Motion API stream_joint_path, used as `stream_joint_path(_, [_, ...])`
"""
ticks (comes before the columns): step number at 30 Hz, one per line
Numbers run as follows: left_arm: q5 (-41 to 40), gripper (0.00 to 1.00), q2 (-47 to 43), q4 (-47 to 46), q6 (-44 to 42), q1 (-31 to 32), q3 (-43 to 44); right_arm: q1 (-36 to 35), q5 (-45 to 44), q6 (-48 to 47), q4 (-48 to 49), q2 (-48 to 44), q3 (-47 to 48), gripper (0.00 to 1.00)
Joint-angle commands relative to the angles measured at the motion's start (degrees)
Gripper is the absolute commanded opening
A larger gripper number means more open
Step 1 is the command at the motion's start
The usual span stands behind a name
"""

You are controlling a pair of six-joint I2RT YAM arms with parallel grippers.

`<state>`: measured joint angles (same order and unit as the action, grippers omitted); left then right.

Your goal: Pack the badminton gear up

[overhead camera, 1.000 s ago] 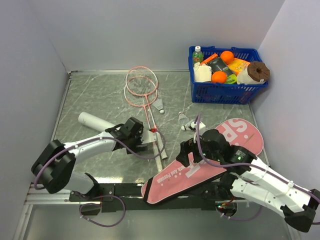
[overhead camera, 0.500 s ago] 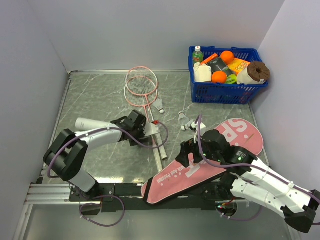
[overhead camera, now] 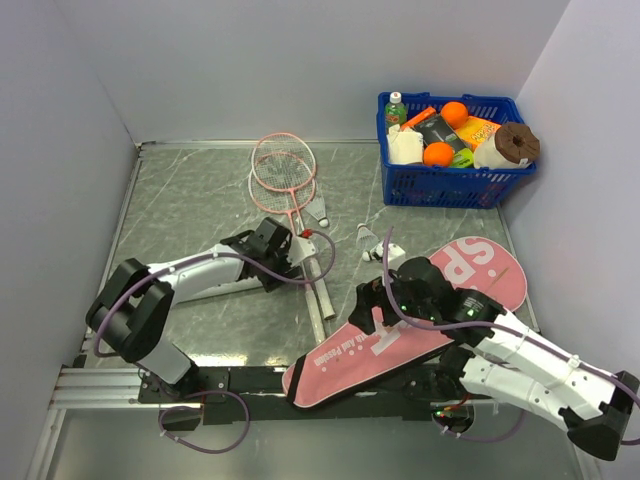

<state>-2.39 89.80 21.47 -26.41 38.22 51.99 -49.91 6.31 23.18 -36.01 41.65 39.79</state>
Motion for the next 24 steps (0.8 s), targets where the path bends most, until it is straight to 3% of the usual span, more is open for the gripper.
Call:
stream_joint_path(1, [7.4, 0.59, -0.8, 2.3, 6.2, 0.0, -5.6, -0.5, -0.2, 0.9, 1.4, 0.9, 0.4, 1.0])
stream_joint_path(3, [7.1, 0.65, -2.0, 0.2, 5.6, 0.0, -7.2, -0.5, -0.4, 1.1, 1.2, 1.2, 0.6, 1.0])
stream_joint_path(10, [7.4, 0.7, -1.6, 0.9, 2.4, 0.0, -6.0, -0.5, -0.7, 2.6, 1.9, 2.4, 0.6, 1.0])
stream_joint_path(17, [10.2, 0.91, -0.5, 4.1, 1.0, 0.0, -4.1, -0.5, -0.9, 3.5, 2.5, 3.2, 0.7, 1.0])
stream_joint_path(24, [9.1, 0.88, 1.2, 4.3, 0.4, -0.4, -3.6, -0.5, -0.4, 3.7, 3.6, 4.3, 0.7, 1.0])
